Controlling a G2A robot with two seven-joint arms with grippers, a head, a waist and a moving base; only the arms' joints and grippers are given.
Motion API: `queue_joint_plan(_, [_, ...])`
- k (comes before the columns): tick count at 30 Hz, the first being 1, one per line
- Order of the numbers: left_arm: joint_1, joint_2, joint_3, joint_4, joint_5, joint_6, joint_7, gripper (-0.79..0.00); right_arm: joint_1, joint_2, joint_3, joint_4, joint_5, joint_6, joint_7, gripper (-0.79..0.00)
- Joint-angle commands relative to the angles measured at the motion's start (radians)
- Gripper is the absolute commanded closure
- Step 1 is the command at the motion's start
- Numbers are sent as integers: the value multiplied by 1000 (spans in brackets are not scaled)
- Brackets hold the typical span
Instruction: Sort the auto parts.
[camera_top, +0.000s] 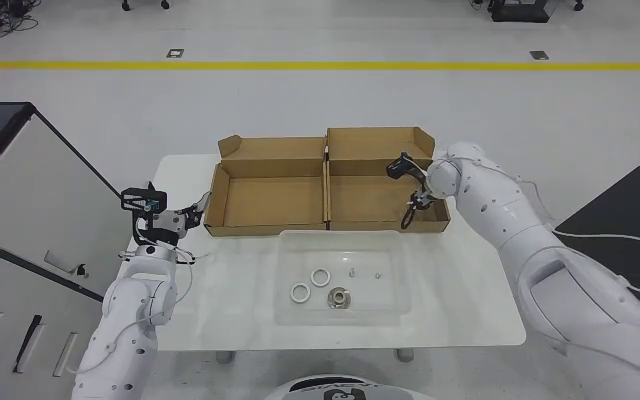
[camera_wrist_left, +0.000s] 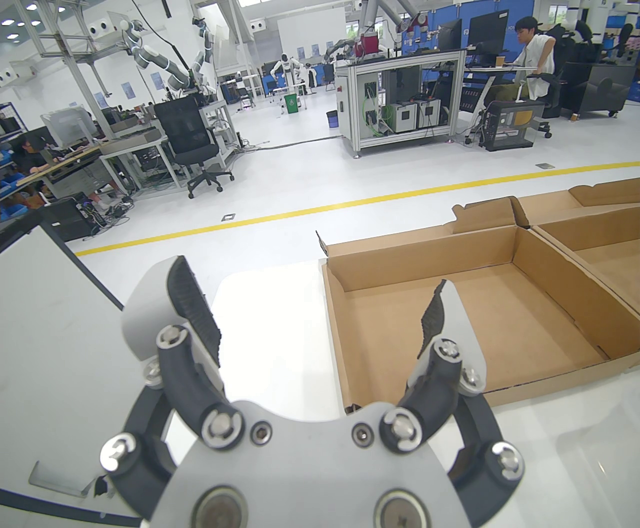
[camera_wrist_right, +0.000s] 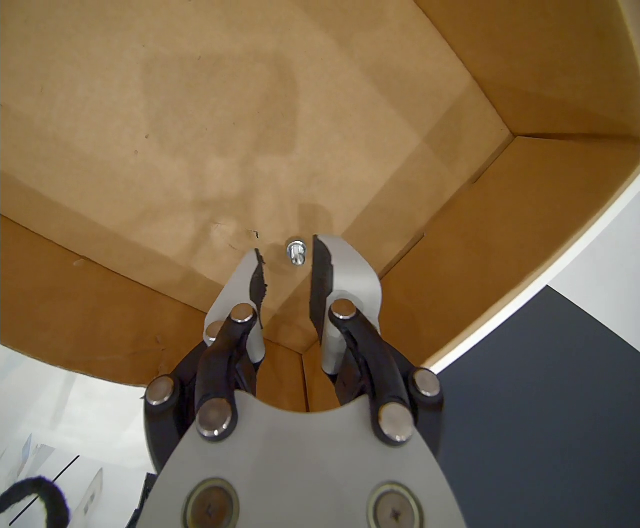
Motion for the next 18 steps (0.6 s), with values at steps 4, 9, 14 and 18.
queue_joint_plan(4, [0,0,0,0,0,0,0,-785,0,3,15,-8,1,-6,-10,-391])
queue_joint_plan(9, [0,0,0,0,0,0,0,-785,5,14,46,-51,-2,-11,-19,-486])
queue_joint_plan(14, [0,0,0,0,0,0,0,-785,0,39,95,-141,-17,-23,-17,-776])
queue_joint_plan(18, [0,0,0,0,0,0,0,-785,-26,71,157,-266,-21,-41,15,-785])
